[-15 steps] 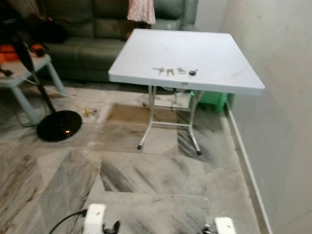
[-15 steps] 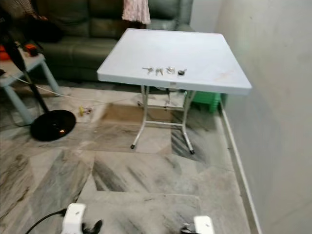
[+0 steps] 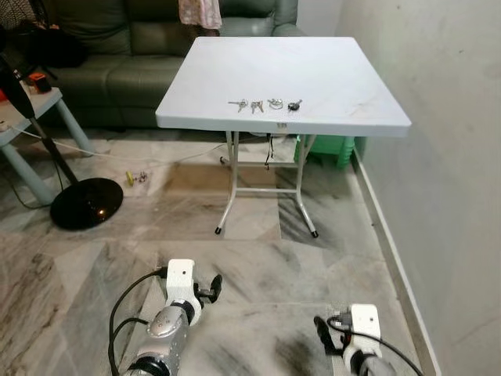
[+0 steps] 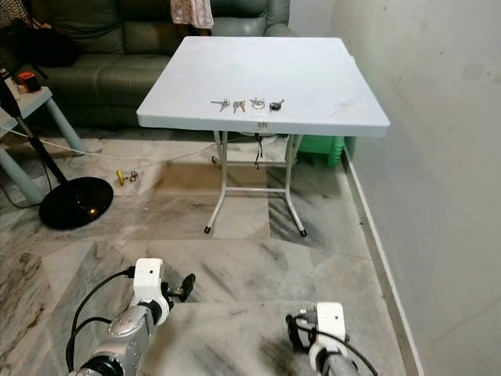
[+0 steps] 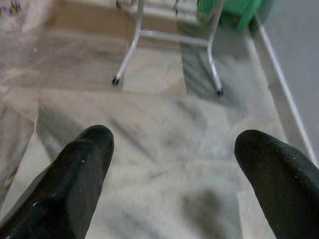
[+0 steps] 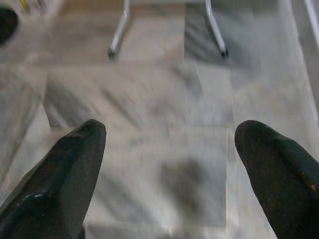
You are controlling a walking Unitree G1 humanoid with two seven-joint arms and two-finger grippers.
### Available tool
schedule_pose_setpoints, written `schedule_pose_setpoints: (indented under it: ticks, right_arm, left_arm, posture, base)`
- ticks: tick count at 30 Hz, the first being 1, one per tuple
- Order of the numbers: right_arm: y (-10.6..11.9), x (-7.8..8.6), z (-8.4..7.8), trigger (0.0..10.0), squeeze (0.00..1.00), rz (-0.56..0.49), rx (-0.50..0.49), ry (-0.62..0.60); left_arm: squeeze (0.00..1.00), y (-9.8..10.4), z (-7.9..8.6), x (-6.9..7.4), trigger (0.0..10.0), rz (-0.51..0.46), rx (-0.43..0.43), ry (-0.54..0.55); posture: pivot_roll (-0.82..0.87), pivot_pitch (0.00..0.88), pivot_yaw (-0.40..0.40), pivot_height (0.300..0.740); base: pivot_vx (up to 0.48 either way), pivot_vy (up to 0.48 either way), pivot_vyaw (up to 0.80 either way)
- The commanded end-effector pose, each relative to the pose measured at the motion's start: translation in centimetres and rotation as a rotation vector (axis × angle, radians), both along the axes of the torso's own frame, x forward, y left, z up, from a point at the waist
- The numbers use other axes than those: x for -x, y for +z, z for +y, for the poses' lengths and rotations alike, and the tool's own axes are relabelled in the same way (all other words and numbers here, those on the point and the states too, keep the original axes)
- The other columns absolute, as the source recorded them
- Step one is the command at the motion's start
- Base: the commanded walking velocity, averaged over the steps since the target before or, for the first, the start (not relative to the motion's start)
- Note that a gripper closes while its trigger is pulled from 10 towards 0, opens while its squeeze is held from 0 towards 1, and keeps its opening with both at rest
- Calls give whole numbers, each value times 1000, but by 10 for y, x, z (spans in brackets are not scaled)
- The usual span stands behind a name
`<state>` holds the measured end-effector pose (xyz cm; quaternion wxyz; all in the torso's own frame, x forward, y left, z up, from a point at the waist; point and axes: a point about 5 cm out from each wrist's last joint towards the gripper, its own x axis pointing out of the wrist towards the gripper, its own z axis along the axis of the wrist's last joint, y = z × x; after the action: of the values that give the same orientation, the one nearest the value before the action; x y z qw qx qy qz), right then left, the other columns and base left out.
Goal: Hang keys on a hook
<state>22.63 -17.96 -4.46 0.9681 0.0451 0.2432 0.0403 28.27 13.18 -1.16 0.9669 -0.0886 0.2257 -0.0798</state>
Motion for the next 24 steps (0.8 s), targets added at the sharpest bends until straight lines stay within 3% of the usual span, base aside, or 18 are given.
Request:
schedule_pose_setpoints:
  ticks: [1,10,17,23,24]
  right_arm:
    - [7,-7,0,10000,0,-52,-5,-20]
    - [32,-27,-4,10000,0,-240,-9,-44]
    - [55,-36,0,10000,0,-404,-6,-22]
    - [74,-43,7,10000,0,-511,-13,0]
    - [79,-44,8,10000,0,-534,-18,6]
  left_arm:
    - [0,10,-1,-10,10000,-48,19,-8]
    - [0,39,4,-30,10000,-219,33,-49]
    - [0,46,19,-27,10000,-292,24,-37]
    - [0,54,22,-26,10000,-366,-39,-39]
    - [0,61,20,-28,10000,-396,-10,-46]
  posture:
    - [107,27,7,740]
    - [101,27,14,740]
    - [105,24,11,740]
    - [107,22,6,740]
    - [107,22,6,740]
  base:
    - [0,0,0]
    - [0,0,0]
    - [0,0,0]
    - [0,0,0]
    - [0,0,0]
